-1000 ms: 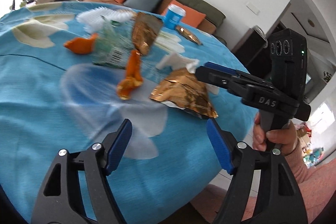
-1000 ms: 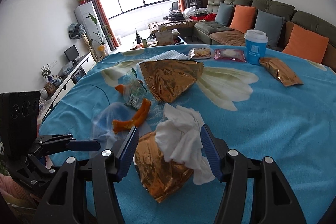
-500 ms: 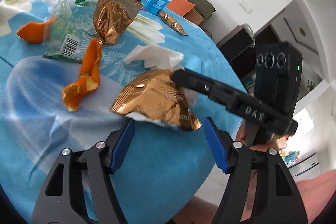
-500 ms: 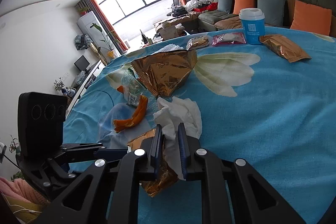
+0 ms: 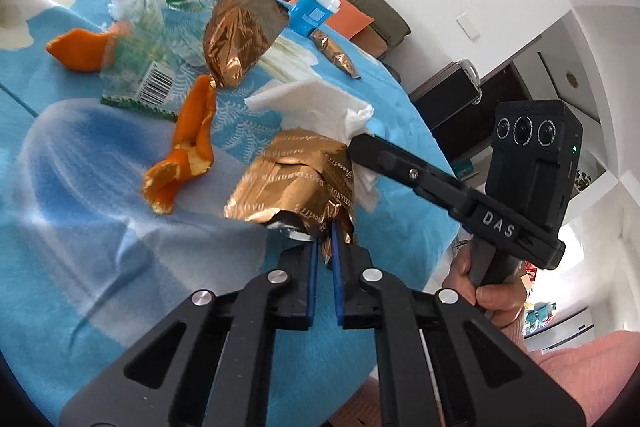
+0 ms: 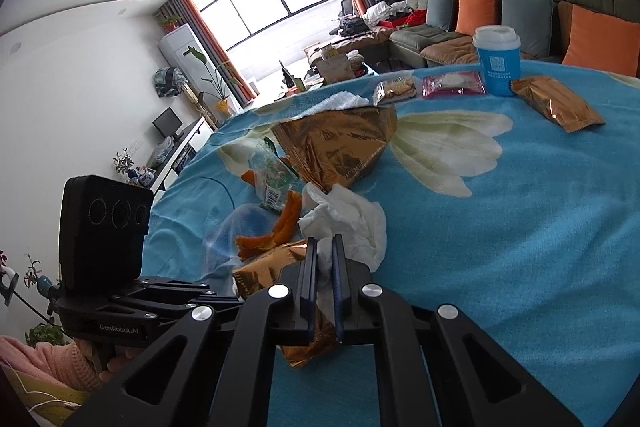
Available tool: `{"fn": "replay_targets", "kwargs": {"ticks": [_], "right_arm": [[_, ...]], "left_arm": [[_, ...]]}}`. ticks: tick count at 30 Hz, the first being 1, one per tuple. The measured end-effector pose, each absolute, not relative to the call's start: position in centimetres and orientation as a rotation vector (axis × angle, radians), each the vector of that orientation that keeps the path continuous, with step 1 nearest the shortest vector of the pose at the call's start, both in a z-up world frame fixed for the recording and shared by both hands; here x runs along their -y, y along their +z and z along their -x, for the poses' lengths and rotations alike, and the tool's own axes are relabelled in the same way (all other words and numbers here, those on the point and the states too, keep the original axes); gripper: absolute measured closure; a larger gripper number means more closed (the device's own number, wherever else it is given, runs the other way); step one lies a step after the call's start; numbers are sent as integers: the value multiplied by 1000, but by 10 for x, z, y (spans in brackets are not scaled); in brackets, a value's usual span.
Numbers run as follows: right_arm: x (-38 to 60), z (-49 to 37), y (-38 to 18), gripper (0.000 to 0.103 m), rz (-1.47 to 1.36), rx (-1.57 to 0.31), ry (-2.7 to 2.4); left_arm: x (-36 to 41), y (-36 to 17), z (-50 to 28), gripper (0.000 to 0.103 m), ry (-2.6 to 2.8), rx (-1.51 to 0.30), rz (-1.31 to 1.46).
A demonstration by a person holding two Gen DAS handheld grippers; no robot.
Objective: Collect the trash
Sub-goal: 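Carry the gold wrapper and tissue toward the teal bin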
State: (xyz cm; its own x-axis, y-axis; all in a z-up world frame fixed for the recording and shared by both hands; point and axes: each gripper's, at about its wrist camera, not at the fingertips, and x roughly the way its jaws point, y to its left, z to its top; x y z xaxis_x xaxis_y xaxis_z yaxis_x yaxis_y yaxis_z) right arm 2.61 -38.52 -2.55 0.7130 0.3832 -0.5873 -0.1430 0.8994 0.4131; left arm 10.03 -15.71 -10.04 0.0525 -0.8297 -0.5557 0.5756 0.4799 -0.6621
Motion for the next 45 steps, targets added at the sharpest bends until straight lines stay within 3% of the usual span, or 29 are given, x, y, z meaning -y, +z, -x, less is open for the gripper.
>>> {"fn": "replay_targets", "kwargs": {"ticks": [16,45], "right_arm": [[328,-44,9,97,-315,-658,465],[87,-129,30,97,-118,-719,963]], "left_arm": [[30,-59,-76,99,-909,-871,275],[-240,-9,-34,99,-307,-686,350]]}}
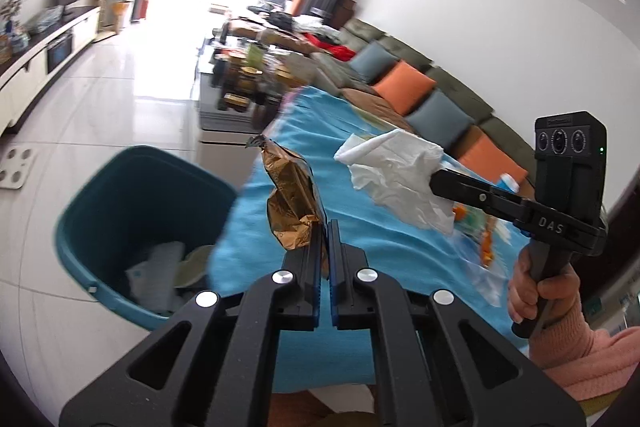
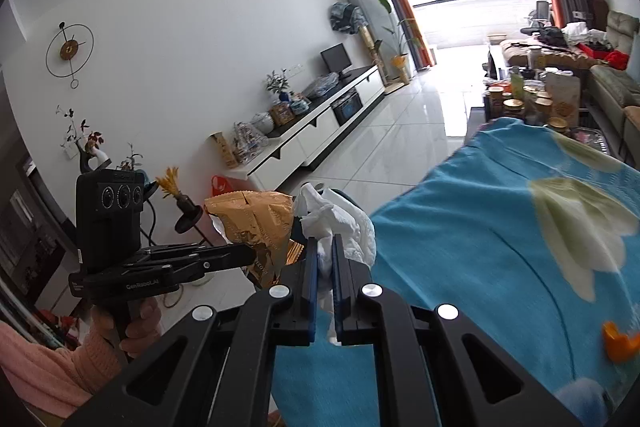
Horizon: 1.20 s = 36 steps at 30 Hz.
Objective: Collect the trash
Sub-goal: 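Carry the gold wrapper and tissue toward the teal bin, then open both tools over the teal bin to drop wrapper and tissue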
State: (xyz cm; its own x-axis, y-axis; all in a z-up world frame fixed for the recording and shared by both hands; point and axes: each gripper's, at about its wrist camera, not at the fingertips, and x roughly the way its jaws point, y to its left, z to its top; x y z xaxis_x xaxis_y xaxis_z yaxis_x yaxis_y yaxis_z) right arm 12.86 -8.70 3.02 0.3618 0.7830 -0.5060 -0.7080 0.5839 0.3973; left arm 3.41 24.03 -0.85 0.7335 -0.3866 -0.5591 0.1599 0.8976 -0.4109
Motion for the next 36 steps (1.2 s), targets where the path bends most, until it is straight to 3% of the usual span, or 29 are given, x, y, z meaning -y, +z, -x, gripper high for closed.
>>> {"fn": "replay_targets", "kwargs": {"ticks": [13,27,33,36], "right_arm": [[5,-161,21,97,-76,-779,1047],[-55,-181,-7,97,-51,-873,1043],[-71,-186,-22,95,-33,-926,1015],[-75,-189,-26,89,-30,-944,997]], "left_arm": [[-324,-33,-43,99,-140,-729,409],[-346,-77,-70,99,-34,-819,449],[-348,-93,-86,99,-5,-844,464],[-349,-100,-91,99,7,-856,475]]}}
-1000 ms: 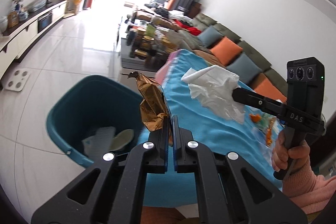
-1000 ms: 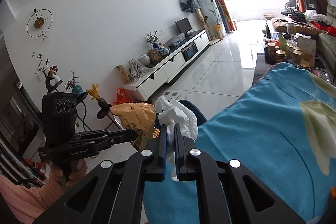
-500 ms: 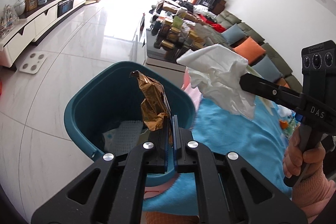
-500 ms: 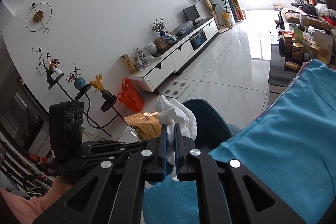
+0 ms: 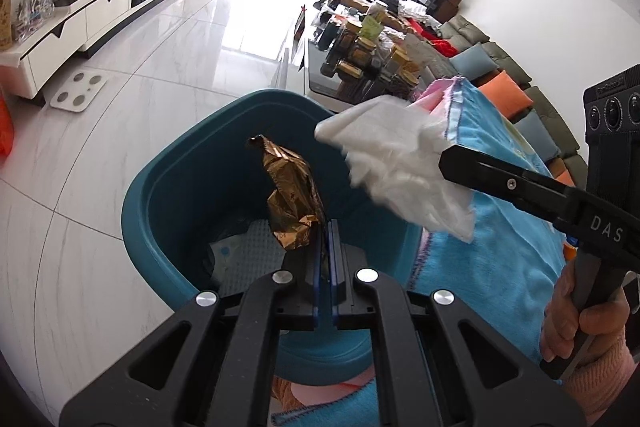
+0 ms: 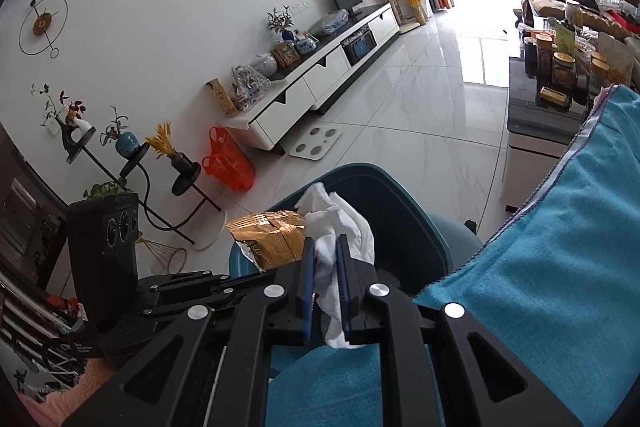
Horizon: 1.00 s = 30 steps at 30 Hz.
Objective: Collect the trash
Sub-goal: 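Open both tools over the teal bin to drop wrapper and tissue, then swing both open tools back over the table toward the remaining trash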
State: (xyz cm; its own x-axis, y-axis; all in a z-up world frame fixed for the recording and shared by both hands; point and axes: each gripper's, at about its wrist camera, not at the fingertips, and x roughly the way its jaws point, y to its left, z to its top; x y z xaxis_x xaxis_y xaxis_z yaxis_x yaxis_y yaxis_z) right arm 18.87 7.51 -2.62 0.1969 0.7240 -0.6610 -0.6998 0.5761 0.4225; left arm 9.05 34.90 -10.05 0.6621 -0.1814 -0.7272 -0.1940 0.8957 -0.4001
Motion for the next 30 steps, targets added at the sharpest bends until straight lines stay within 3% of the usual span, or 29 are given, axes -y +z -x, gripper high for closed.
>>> {"fn": "replay_targets", "kwargs": {"ticks": [4,9,17,19,30], "right_arm": [[-75,-190,-31,80,-47,-959,983],[-63,-191,-26,79,-72,-949,984],[-15,-174,-7,72,-89,-881,984],[1,-167,-1,66,-89,-859,977],[115,-135,23,58,-135,-741,819]], "left_arm": [[-352,-110,-96,91,15,-865,503],[-351,-113,-96,83,32,-851,509],[-322,-73,-81,65,-2,-741,434],[-310,-62,-78,56,-33,-714,417],[-205,-35,-84,47,-306,-669,348]]}}
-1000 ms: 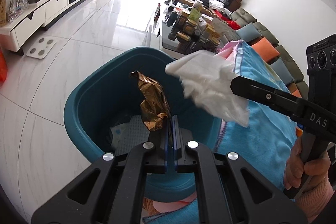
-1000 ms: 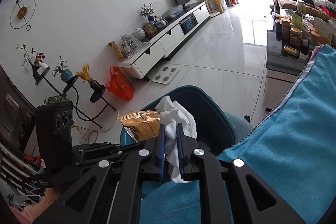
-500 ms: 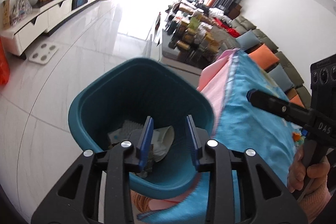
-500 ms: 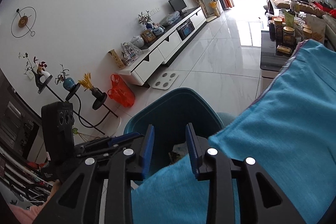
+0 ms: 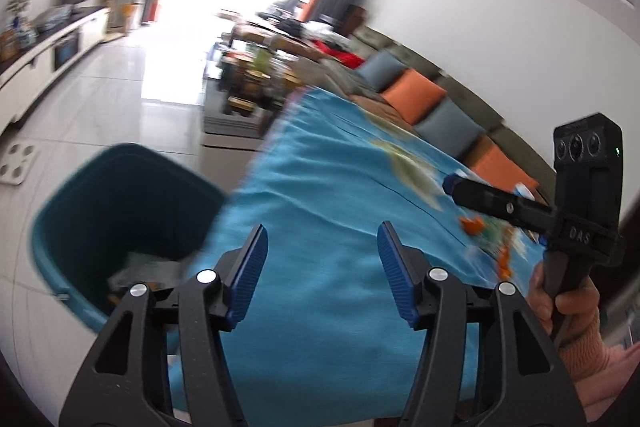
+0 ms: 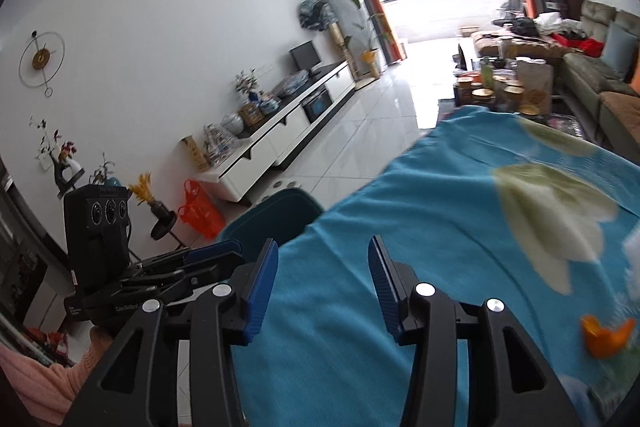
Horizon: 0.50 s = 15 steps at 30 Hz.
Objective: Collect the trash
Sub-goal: 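Swing both open tools back over the table toward the remaining trash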
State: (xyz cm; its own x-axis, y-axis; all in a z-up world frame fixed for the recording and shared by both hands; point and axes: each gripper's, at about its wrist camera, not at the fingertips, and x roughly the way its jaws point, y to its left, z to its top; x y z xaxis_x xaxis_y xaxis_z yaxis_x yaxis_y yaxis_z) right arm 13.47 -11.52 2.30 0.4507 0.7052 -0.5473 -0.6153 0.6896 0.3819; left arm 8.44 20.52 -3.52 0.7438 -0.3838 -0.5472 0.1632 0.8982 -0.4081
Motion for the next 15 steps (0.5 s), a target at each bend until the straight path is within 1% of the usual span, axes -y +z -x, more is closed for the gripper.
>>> {"fn": "replay_targets", "kwargs": {"ticks": [10,15], "right_arm": [[230,-108,26,58,-201,-672,533],[282,-106,24,57,-244,-641,389]], "left_arm": [[-79,-44,-102,47,-556,-733,231],[-29,-49,-112,47,-648,-774,193]]}}
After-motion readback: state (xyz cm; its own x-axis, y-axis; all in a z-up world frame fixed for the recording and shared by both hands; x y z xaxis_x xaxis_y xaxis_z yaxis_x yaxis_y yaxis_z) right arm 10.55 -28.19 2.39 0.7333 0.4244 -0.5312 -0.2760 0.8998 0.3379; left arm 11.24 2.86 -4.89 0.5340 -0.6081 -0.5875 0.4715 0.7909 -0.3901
